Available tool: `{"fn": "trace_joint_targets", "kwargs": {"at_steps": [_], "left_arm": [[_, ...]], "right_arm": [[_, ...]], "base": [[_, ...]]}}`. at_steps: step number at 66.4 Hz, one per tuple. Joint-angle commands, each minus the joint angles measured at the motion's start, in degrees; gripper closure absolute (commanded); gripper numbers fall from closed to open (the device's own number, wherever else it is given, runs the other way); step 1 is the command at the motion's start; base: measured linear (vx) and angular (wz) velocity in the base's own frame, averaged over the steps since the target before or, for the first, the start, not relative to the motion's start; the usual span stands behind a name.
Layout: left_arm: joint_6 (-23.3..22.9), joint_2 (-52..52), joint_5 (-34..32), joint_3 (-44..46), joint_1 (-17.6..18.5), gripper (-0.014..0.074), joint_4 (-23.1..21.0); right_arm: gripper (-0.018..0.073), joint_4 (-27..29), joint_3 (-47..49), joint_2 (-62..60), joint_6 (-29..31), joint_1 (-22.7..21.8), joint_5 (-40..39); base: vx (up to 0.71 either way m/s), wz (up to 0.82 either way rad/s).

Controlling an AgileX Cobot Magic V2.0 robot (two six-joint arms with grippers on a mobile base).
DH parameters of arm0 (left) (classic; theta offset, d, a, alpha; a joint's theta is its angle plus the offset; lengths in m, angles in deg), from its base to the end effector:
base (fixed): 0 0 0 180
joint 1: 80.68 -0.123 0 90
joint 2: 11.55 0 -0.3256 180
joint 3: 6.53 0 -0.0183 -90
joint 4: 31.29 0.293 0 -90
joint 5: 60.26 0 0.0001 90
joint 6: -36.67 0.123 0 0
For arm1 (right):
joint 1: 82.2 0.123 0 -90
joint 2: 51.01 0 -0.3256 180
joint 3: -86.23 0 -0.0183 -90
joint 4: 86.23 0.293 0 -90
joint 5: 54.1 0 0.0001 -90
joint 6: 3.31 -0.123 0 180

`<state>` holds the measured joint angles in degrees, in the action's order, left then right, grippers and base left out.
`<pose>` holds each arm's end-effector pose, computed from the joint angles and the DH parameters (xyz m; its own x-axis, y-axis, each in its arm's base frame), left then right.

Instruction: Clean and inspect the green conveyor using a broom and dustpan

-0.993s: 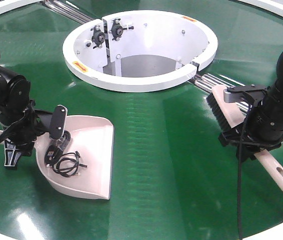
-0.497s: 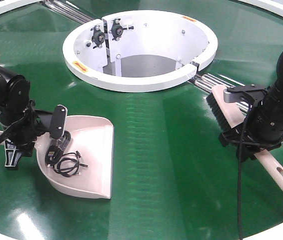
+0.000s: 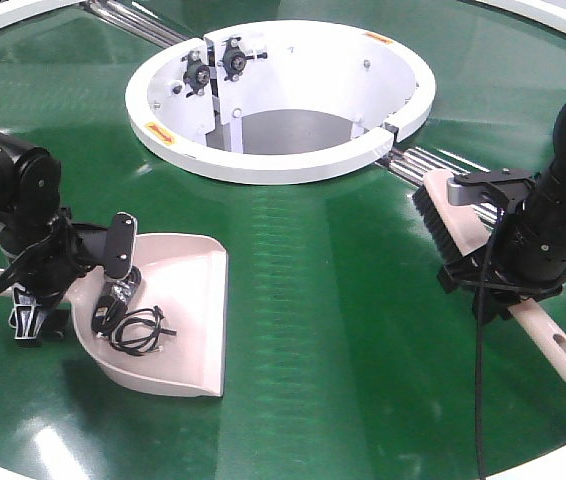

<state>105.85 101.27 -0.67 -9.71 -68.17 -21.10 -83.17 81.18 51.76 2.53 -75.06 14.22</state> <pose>0.4021 -0.0700 0.1900 -0.0678 0.9900 0.1238 0.9912 0.0527 0.1217 0.3612 0.0514 0.2457 -0.9762 -0.2049 -0.0716 -0.2083 0.9771 0.0438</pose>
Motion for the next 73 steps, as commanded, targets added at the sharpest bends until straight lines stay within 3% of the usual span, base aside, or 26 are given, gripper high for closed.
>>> {"fn": "trace_joint_targets", "kwargs": {"at_steps": [1, 23, 34, 45, 73], "left_arm": [[-0.62, -3.96, 1.56, 1.53, 0.26, 0.0011, -2.10], [-0.62, -9.95, 3.17, 1.53, 0.26, 0.0011, -10.19], [-0.62, -11.99, 6.38, 1.53, 0.26, 0.0011, -10.61], [-0.62, -13.84, 6.83, 1.53, 0.26, 0.0011, -10.90], [-0.68, -16.48, 7.23, 1.53, 0.26, 0.0011, -20.20]], "right_arm": [[0.0561, 0.01, 1.46, -2.12, 0.40, -0.19, -1.53], [0.0554, -2.45, 1.46, 4.68, 0.17, -0.19, -3.30], [0.0496, -3.94, 1.46, 8.45, 0.13, -0.19, -4.19], [0.0390, -4.09, 1.46, 11.15, -0.31, -0.19, -4.66], [0.0003, -6.10, 1.68, 6.59, -1.56, -0.19, -6.49]], "base": [[0.00, 0.00], [0.00, 0.00], [0.00, 0.00], [0.00, 0.00], [0.00, 0.00]]}}
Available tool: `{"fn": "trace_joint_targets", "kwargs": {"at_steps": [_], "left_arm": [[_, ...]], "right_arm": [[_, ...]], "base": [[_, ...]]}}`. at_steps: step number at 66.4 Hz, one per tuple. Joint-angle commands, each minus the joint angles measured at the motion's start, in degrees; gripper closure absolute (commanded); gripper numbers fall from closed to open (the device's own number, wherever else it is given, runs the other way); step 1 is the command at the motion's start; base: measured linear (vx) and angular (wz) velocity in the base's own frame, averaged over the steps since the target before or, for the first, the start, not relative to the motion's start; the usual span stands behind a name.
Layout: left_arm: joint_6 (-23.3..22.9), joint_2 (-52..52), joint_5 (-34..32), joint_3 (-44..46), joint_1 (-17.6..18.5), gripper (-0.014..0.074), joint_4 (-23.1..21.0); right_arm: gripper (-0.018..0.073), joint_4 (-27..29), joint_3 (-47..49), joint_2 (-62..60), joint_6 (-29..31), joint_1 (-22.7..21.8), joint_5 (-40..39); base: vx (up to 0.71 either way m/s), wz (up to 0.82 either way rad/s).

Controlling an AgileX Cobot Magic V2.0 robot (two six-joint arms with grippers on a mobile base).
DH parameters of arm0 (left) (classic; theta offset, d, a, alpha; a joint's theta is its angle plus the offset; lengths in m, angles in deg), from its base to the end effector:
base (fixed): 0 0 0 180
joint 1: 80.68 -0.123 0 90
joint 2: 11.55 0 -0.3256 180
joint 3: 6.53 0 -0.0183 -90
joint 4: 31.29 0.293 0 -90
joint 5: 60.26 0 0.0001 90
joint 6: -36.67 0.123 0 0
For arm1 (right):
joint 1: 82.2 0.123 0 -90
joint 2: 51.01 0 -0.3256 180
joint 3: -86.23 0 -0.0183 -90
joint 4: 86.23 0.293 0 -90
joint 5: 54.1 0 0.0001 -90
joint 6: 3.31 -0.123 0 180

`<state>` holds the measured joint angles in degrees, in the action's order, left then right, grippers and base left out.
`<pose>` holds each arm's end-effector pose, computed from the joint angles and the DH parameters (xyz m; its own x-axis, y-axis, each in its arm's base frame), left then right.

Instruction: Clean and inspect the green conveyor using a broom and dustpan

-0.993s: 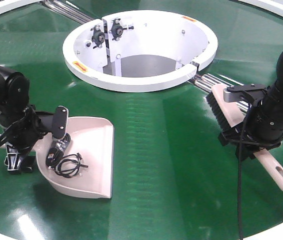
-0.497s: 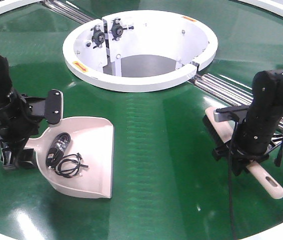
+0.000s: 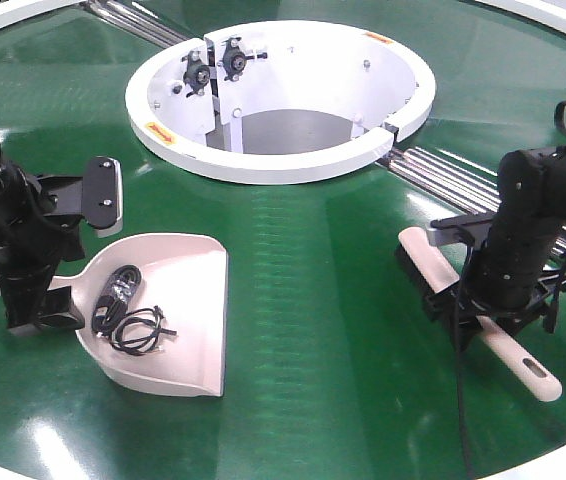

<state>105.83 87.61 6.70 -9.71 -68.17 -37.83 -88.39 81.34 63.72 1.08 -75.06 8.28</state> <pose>0.3534 -0.0916 0.2795 -0.1656 0.9716 -0.1692 0.9732 0.1888 0.1316 0.3931 0.0451 0.1670 -0.9755 -0.2168 0.0376 -0.2180 0.9755 -0.0300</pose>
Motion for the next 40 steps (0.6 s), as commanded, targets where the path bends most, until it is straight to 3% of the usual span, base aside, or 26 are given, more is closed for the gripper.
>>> {"fn": "trace_joint_targets", "kwargs": {"at_steps": [1, 11, 22, 40], "left_arm": [[-0.74, -2.82, 0.00, 1.53, 0.26, 0.0011, -3.82], [-4.04, -2.94, 0.20, 1.53, 0.26, 0.0011, -5.61], [-12.40, -5.03, 1.04, 1.53, 0.26, 0.0011, -9.82], [-21.91, -13.15, 1.62, 1.59, 0.26, 0.0011, -9.82]], "right_arm": [[0.0000, -0.88, 1.52, -5.60, -0.11, -0.19, -0.55], [-0.0024, -0.85, 1.52, -10.86, -0.11, -0.19, -1.00], [-0.0022, -0.32, 1.52, -17.73, -0.05, -0.12, -2.00], [-0.0022, 2.88, -0.80, -33.38, 2.11, -0.12, -5.67]], "base": [[0.00, 0.00], [0.00, 0.00], [0.00, 0.00], [0.00, 0.00]]}}
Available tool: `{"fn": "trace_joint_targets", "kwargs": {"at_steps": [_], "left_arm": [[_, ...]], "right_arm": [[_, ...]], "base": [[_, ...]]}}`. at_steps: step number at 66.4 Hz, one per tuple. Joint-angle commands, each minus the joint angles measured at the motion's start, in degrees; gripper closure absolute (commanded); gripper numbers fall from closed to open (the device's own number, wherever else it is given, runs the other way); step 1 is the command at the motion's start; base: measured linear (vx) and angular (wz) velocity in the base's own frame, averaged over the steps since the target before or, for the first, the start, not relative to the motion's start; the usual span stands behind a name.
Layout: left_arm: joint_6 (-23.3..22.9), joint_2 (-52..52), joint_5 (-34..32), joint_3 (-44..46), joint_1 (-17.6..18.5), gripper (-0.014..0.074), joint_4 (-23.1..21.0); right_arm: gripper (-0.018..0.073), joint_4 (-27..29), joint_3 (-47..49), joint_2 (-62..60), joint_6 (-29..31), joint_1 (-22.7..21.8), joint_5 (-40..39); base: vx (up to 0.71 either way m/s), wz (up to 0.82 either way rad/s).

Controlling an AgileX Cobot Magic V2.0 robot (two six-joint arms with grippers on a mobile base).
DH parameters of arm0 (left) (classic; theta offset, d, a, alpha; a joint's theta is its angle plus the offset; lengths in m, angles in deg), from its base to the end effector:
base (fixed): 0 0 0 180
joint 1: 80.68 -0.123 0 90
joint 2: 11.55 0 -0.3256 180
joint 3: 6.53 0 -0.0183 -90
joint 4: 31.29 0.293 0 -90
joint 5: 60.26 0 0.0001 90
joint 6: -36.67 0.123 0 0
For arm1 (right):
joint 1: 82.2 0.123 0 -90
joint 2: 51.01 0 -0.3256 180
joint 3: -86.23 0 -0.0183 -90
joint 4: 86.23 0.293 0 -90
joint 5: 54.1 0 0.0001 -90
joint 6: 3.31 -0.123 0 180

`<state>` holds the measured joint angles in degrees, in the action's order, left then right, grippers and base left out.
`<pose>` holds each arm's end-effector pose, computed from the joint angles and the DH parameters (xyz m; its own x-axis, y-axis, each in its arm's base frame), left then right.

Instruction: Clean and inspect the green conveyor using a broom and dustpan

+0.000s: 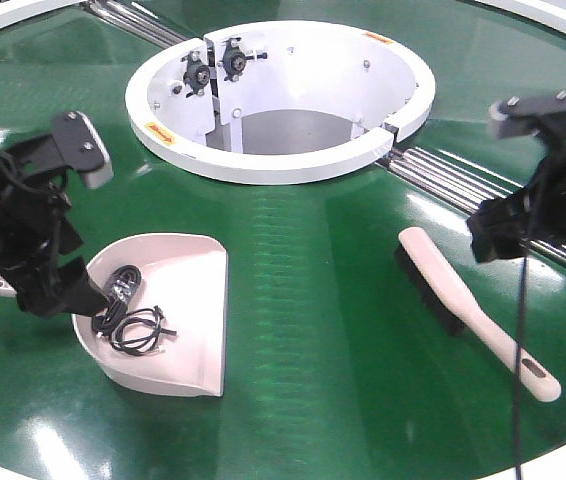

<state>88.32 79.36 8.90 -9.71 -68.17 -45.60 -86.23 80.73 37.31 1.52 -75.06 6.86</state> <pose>0.3202 -0.1002 0.3317 -0.4403 0.8202 -0.3653 0.8670 0.4941 0.0644 0.3337 0.0418 0.3359 -0.8840 -0.1956 -0.4246 -0.1994 0.9793 -0.0359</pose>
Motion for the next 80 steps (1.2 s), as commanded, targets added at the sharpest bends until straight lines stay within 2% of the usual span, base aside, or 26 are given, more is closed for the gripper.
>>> {"fn": "trace_joint_targets", "kwargs": {"at_steps": [1, 15, 21, 30, 37, 49, 60, 67, 73, 76, 80], "left_arm": [[-4.99, -5.19, -0.58, 1.59, 0.26, 0.0011, -1.99], [-11.97, -15.23, -2.90, 1.25, 0.26, 0.0011, -2.05], [-14.20, -20.45, -6.57, -0.28, 0.26, 0.0011, -2.05], [-17.14, -29.27, -16.05, -5.79, 0.26, 0.0011, -3.69], [-18.63, -36.93, -24.52, -14.55, 0.26, 0.0011, -5.95], [-18.30, -51.48, -40.80, -36.77, 0.26, 0.0011, -9.61], [-17.35, -69.38, -55.86, -53.68, 0.26, 0.0011, -12.85], [-17.35, -76.58, -64.00, -59.30, 0.26, 0.0011, -14.00], [-17.35, -78.94, -65.19, -61.04, 0.26, 0.0030, -14.00], [-17.35, -78.84, -64.78, -61.03, 0.26, 0.0074, -14.00], [-17.30, -78.47, -63.87, -61.03, 0.26, 0.0195, -14.00]], "right_arm": [[-0.0022, 0.82, -0.77, -8.05, 1.82, -0.12, -5.03], [-0.0022, 1.86, -13.00, -23.85, 2.83, -0.12, -15.66], [-0.0022, 4.54, -19.17, -31.46, 5.66, -0.12, -20.39], [-0.0022, 8.00, -29.31, -45.10, 9.45, -0.12, -29.87], [-0.0022, 8.04, -37.51, -54.83, 10.21, -0.12, -37.98], [-0.0022, 11.14, -51.18, -66.34, 10.21, -0.12, -46.82], [-0.0022, 12.09, -55.81, -71.80, 10.26, -0.12, -56.90], [-0.0022, 13.22, -56.53, -71.89, 9.96, -0.12, -57.74], [-0.0017, 14.17, -56.53, -71.89, 10.02, -0.12, -55.66], [0.0016, 13.98, -56.53, -71.89, 10.02, -0.12, -55.10], [0.0115, 13.87, -56.53, -71.89, 10.02, -0.12, -55.07]], "base": [[0.00, 0.00], [0.00, 0.00], [0.00, 0.00], [0.00, 0.00], [0.00, 0.00], [0.00, 0.00], [0.00, 0.00], [0.00, 0.00], [0.00, 0.00], [0.00, 0.00], [0.00, 0.00]]}}
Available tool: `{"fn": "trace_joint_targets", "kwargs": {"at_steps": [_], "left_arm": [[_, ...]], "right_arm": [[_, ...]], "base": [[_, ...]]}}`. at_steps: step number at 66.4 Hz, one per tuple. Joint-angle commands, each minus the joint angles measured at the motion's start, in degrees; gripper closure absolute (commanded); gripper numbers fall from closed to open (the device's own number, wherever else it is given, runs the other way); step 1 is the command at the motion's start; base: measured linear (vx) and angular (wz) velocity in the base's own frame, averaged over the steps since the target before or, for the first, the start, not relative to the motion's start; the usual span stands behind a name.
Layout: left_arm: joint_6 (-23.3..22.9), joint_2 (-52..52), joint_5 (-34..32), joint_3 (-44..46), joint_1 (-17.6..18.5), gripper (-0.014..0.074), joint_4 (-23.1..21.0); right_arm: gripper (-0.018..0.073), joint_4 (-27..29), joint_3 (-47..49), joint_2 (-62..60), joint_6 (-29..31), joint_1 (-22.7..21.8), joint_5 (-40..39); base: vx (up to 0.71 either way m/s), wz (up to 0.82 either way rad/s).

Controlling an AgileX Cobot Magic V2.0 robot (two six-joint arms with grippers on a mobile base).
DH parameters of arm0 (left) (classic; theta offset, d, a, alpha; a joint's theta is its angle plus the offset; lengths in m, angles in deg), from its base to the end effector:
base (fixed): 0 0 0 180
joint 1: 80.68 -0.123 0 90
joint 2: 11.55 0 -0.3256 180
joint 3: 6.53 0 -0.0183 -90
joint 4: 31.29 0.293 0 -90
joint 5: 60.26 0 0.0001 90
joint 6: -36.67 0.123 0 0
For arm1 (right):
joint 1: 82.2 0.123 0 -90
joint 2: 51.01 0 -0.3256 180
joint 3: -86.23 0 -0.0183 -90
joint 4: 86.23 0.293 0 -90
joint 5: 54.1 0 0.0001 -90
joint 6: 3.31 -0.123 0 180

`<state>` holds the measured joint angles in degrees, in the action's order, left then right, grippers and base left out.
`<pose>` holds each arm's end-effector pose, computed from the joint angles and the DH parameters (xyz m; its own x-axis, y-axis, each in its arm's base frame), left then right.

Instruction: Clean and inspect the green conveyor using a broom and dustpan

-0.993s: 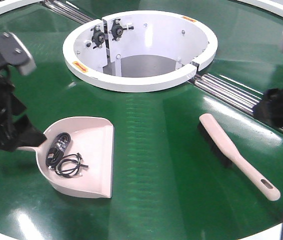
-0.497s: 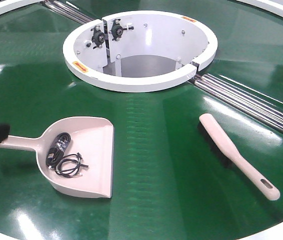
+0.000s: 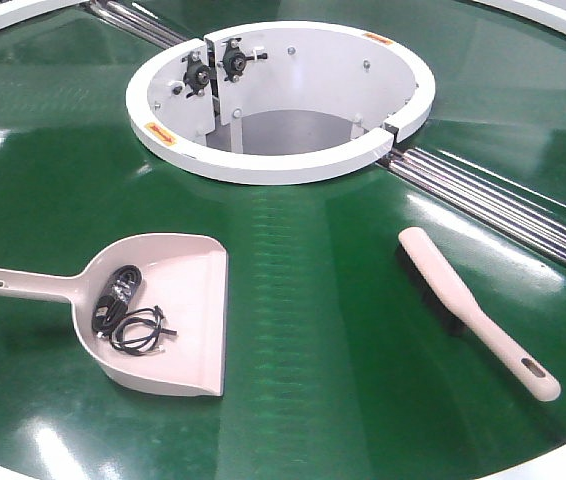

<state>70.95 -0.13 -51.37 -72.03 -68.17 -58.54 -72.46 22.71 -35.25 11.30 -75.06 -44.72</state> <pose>0.0804 -0.0268 0.2826 0.1234 0.1026 -0.9870 0.2714 0.9532 0.1331 0.0927 0.0164 0.2873 0.0307 -0.0140 -0.9994 -0.1622 0.9866 -0.0188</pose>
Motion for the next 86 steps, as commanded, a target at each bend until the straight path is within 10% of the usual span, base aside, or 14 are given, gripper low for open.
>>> {"fn": "trace_joint_targets", "kwargs": {"at_steps": [1, 8, 12, 66, 81, 86], "left_arm": [[0.07, 1.03, -3.44, 1.29, 0.26, 0.0228, -1.06], [0.07, 1.29, -2.98, 1.29, 0.26, 0.0576, -1.06], [0.07, 1.29, -2.98, 1.29, 0.26, 0.0606, -1.06], [-0.44, 1.16, -2.84, 0.30, 0.04, 0.0603, 1.52], [-31.68, -2.09, -14.39, -11.21, -8.23, 0.0603, 24.85], [-35.63, -4.71, -15.91, -15.16, -10.60, 0.0603, 26.81]], "right_arm": [[0.0144, 0.10, 1.49, 0.66, 0.24, -0.12, -3.48], [0.0428, 0.08, 1.49, 0.66, 0.24, -0.12, -3.54], [0.0575, 0.14, 1.49, 0.66, 0.16, -0.12, -3.54], [0.0568, 0.19, 1.49, 0.66, 0.21, -0.12, -3.54], [0.0568, 0.19, 1.49, 0.66, 0.21, -0.19, -3.54], [0.0568, 0.19, 1.49, 0.66, 0.21, -0.19, -3.54]], "base": [[0.00, 0.00], [0.00, 0.00], [0.00, 0.00], [0.00, 0.00], [0.00, 0.00], [0.00, 0.00]]}}
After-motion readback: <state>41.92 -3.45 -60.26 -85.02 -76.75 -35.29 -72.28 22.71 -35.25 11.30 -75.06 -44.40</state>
